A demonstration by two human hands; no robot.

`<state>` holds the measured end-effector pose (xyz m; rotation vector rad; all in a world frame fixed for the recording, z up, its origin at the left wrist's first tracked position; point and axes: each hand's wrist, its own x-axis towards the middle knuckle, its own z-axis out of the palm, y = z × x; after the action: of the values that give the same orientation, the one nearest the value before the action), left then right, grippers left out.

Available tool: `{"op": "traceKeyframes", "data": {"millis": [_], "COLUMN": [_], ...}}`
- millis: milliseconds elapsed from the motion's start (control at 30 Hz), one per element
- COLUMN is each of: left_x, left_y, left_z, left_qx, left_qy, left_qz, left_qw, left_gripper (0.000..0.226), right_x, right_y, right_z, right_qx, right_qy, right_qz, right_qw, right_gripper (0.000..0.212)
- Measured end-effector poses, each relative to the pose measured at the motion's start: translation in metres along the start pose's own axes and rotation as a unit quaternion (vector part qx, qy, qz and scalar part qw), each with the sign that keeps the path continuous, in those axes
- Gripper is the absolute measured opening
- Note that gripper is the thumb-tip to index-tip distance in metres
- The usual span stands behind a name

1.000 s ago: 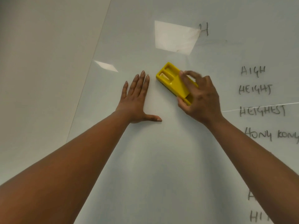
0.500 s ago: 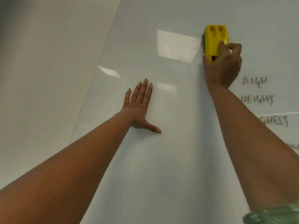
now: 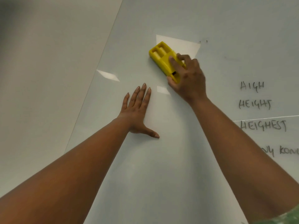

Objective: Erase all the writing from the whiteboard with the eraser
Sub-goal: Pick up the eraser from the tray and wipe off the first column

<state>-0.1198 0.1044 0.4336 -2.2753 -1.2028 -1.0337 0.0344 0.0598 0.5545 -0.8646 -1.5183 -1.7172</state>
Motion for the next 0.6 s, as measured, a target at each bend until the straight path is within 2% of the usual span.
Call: {"op": "traceKeyframes", "data": {"millis": [67, 200, 333, 433, 500, 600], "left_x": [-0.001, -0.002, -0.002, -0.002, -0.002, -0.002], "left_y": [-0.001, 0.0, 0.0, 0.001, 0.001, 0.0], "left_z": [-0.001, -0.001, -0.001, 0.0, -0.001, 0.0], "left_qx": [-0.005, -0.009, -0.01, -0.007, -0.007, -0.009], "left_qy": [-0.002, -0.002, 0.0, -0.002, -0.002, -0.003], "left_qz": [0.001, 0.0, -0.002, -0.003, -0.003, -0.004], "left_qw": [1.0, 1.0, 1.0, 1.0, 1.0, 1.0], "left_gripper": [0.141, 0.141, 0.142, 0.143, 0.142, 0.142], "right_x": [0.009, 0.019, 0.012, 0.016, 0.018, 0.008], "right_y": [0.017, 0.062, 0.085, 0.077, 0.06, 0.039], "right_z": [-0.006, -0.021, -0.032, -0.03, -0.024, -0.013], "right_qx": [-0.016, -0.053, -0.094, -0.094, -0.083, -0.076], "right_qy": [0.001, -0.049, -0.025, -0.01, -0.012, -0.034], "right_qz": [0.046, 0.158, 0.265, 0.358, 0.357, 0.236], "right_qw": [0.999, 0.985, 0.959, 0.929, 0.93, 0.968], "right_gripper": [0.052, 0.055, 0.054, 0.055, 0.058, 0.06]}}
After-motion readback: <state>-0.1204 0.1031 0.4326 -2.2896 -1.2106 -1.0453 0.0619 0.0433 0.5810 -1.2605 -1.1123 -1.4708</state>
